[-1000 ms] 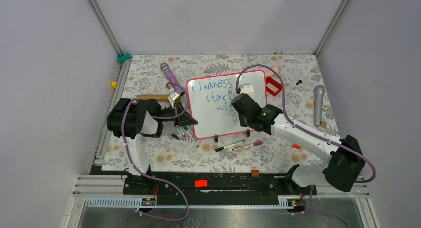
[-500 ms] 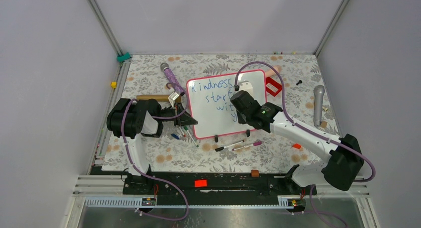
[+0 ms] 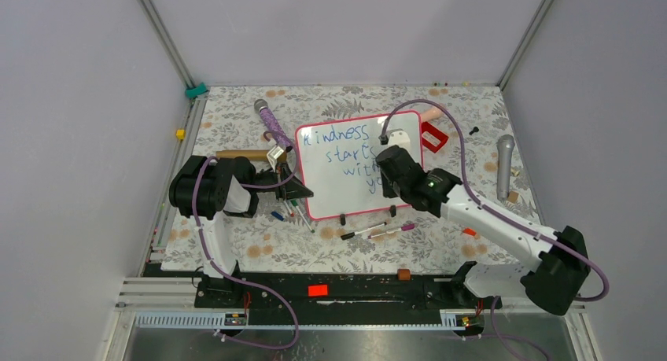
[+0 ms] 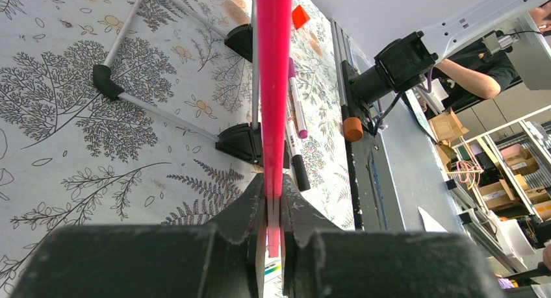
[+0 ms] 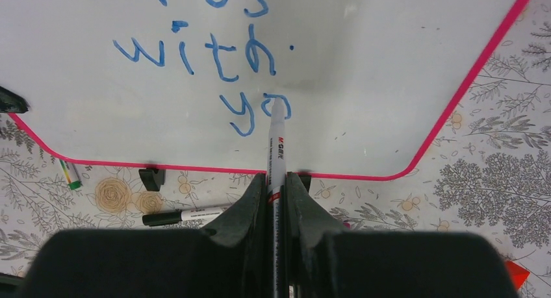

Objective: Write a sentence on the whiteboard

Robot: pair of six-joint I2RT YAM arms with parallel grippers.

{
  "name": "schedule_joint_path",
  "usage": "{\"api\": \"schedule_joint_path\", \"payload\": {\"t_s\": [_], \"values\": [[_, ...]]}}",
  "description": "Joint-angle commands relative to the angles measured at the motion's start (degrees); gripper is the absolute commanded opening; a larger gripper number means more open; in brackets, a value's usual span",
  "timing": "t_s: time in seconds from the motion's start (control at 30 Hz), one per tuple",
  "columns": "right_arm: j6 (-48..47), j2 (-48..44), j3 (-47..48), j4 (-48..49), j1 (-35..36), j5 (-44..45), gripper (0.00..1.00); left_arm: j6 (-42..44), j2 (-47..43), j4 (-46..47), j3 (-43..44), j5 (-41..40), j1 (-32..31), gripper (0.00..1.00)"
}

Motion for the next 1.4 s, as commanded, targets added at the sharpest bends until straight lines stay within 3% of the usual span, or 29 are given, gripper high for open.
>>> {"api": "schedule_joint_path", "payload": {"t_s": [0.0, 1.0, 1.37], "values": [[0.3, -5.7, -2.0, 1.9, -1.4, 0.6, 0.00, 2.0, 0.3, 2.4, -0.2, 1.4, -0.1, 0.00], [-0.3, 0.6, 0.1, 3.3, -4.1, 0.8, 0.00, 1.9, 0.4, 2.4, -0.1, 1.4, -0.2, 0.00], [1.9, 0.0, -3.2, 3.9, -4.2, -1.0, 0.00, 1.9, 0.4, 2.4, -0.2, 1.4, -0.1, 0.00]]}}
